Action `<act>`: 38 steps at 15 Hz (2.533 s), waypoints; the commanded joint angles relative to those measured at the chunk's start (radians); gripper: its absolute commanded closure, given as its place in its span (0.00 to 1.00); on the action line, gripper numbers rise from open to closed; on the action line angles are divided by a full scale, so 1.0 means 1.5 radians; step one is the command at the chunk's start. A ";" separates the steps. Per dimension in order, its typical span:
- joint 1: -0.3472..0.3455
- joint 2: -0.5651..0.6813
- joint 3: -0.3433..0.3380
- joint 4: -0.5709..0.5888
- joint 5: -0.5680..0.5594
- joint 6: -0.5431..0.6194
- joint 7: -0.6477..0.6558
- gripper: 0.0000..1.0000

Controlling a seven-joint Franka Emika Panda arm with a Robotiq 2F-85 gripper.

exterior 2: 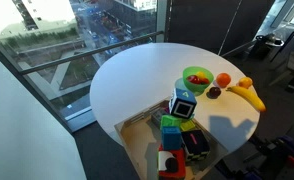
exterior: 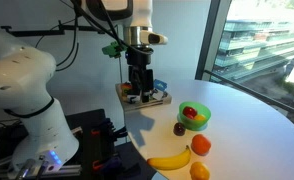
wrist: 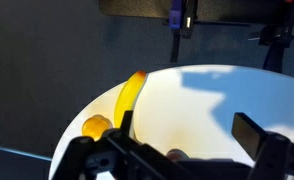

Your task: Pick up the yellow banana toy and put it in the green bowl

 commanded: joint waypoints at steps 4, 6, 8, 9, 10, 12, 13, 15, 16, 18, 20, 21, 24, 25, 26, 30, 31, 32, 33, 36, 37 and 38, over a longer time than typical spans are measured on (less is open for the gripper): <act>0.006 0.004 -0.008 0.004 -0.004 -0.001 0.003 0.00; 0.001 0.012 -0.012 0.010 -0.003 0.007 0.009 0.00; -0.002 0.022 -0.021 0.018 0.001 0.015 0.008 0.00; -0.002 0.030 -0.027 0.024 0.005 0.020 0.006 0.00; -0.002 0.037 -0.034 0.027 0.008 0.029 0.004 0.00; -0.002 0.056 -0.048 0.035 0.016 0.049 0.000 0.00; -0.003 0.067 -0.054 0.039 0.019 0.059 -0.001 0.00; -0.006 0.093 -0.068 0.047 0.027 0.080 -0.005 0.00; -0.008 0.107 -0.074 0.050 0.031 0.092 -0.003 0.00; -0.016 0.135 -0.080 0.054 0.033 0.117 0.010 0.00; -0.025 0.167 -0.087 0.059 0.038 0.141 0.020 0.00; -0.030 0.184 -0.089 0.061 0.040 0.154 0.025 0.00; -0.040 0.242 -0.098 0.071 0.055 0.192 0.028 0.00; -0.042 0.261 -0.101 0.074 0.061 0.205 0.029 0.00; -0.044 0.280 -0.103 0.079 0.068 0.215 0.032 0.00; -0.060 0.350 -0.106 0.098 0.063 0.258 0.080 0.00; -0.063 0.366 -0.106 0.102 0.059 0.267 0.093 0.00; -0.067 0.382 -0.107 0.105 0.054 0.279 0.108 0.00; -0.069 0.395 -0.109 0.109 0.050 0.287 0.120 0.00; -0.075 0.436 -0.120 0.118 0.042 0.319 0.139 0.00; -0.077 0.447 -0.124 0.120 0.038 0.332 0.140 0.00; -0.078 0.459 -0.131 0.120 0.035 0.350 0.138 0.00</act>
